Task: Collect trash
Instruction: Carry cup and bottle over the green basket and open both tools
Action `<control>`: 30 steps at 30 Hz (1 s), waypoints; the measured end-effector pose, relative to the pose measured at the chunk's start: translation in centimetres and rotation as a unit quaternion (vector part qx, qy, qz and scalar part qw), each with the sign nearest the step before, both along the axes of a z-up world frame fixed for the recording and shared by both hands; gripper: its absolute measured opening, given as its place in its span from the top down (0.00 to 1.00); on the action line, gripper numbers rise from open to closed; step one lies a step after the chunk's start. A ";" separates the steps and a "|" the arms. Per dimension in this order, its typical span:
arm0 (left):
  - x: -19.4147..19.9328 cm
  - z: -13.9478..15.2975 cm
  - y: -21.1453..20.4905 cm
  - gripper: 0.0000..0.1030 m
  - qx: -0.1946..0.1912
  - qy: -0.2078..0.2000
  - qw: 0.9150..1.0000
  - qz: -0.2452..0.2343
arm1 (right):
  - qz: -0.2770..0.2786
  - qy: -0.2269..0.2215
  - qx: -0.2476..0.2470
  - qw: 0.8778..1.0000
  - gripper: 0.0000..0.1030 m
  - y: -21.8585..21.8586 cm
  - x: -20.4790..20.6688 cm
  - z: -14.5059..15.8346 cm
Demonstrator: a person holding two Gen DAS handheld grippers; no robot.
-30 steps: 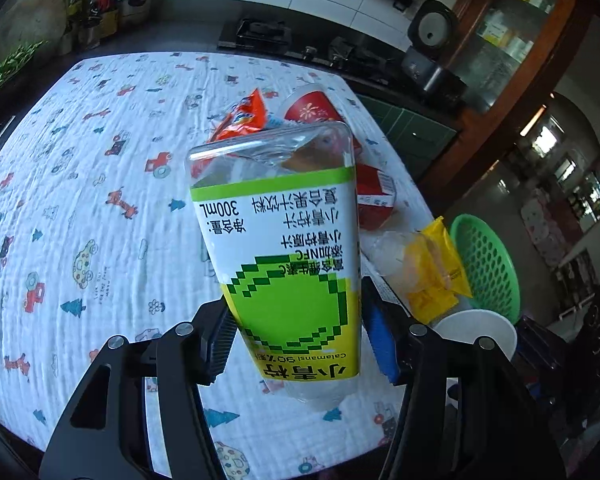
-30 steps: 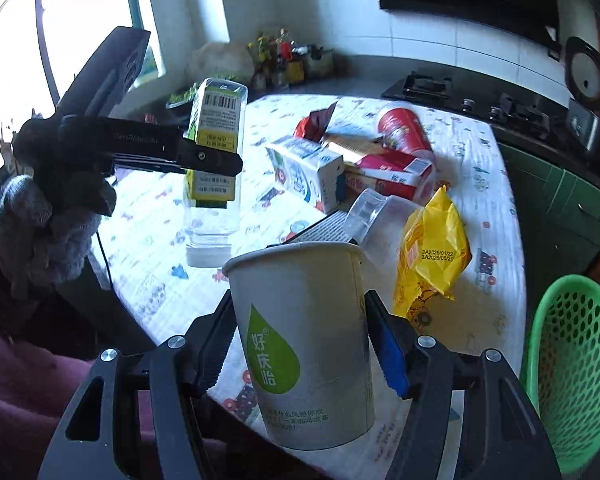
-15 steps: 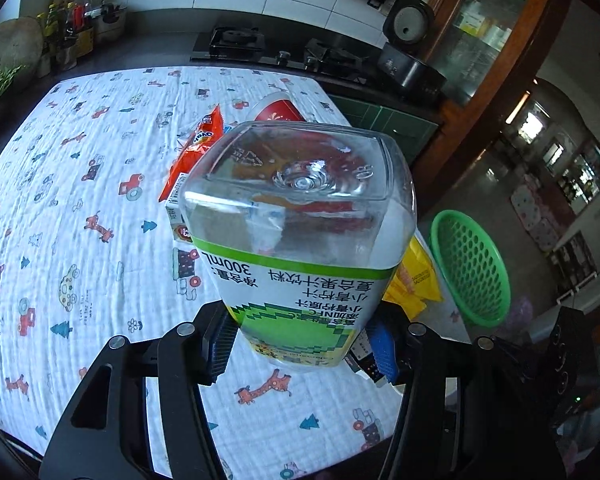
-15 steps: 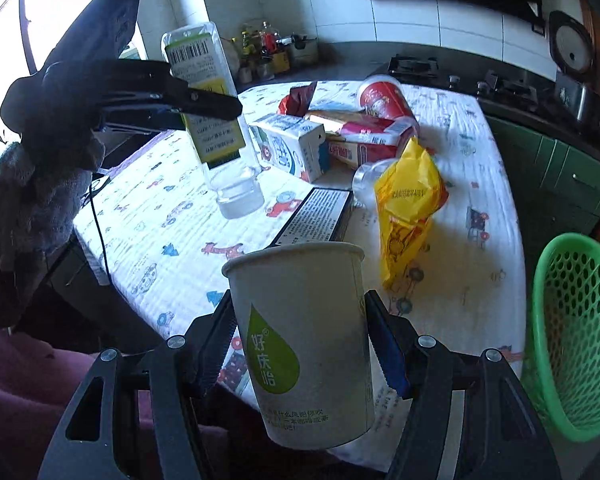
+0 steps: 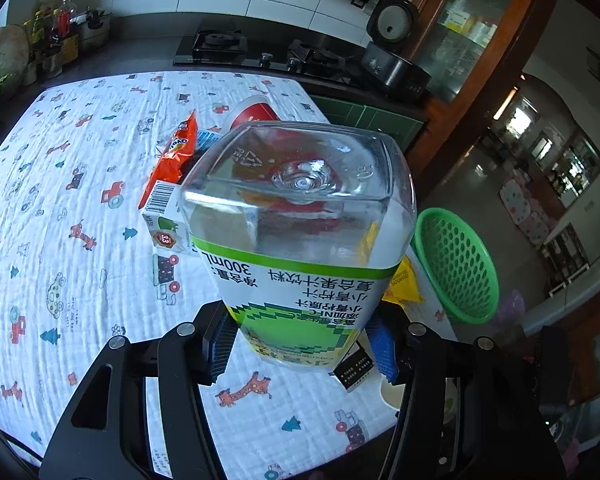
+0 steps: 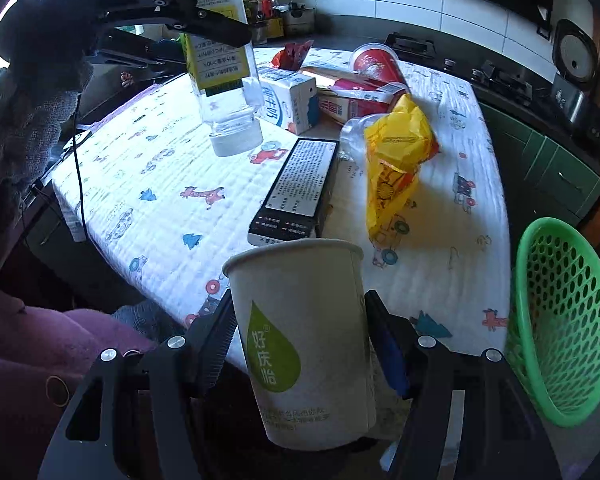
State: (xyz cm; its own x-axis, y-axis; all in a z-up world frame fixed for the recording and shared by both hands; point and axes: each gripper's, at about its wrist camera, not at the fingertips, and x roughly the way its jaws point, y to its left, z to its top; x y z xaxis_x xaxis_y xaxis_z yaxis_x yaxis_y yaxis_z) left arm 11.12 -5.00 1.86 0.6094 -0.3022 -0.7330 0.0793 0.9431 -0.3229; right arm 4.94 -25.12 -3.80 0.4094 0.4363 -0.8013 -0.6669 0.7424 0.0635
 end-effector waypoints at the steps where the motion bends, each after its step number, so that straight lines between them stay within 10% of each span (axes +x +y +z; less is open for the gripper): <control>1: 0.1 0.2 -0.1 0.45 0.001 -0.003 1.000 -0.003 | -0.006 -0.003 0.002 1.000 0.40 -0.3 0.0 0.2; 8: 0.8 2.7 -3.0 0.45 -0.003 -0.028 0.999 -0.044 | -0.106 -0.044 0.030 0.993 0.40 -6.0 1.4 3.5; 15: 2.5 4.4 -9.4 0.45 -0.027 -0.048 0.991 -0.119 | -0.263 -0.074 0.061 0.960 0.40 -15.0 5.6 5.6; 30: 9.1 2.7 -23.7 0.45 -0.029 -0.036 0.974 -0.220 | -0.413 -0.015 0.103 0.905 0.32 -26.3 11.7 -2.1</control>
State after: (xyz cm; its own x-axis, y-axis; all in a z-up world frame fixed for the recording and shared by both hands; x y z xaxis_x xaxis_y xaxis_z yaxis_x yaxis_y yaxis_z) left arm 20.27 -28.65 4.60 0.4609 -0.5856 -0.6668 0.4973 0.7928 -0.3525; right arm 16.63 -51.42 -5.92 0.6841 0.1107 -0.7210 0.1061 0.9628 0.2485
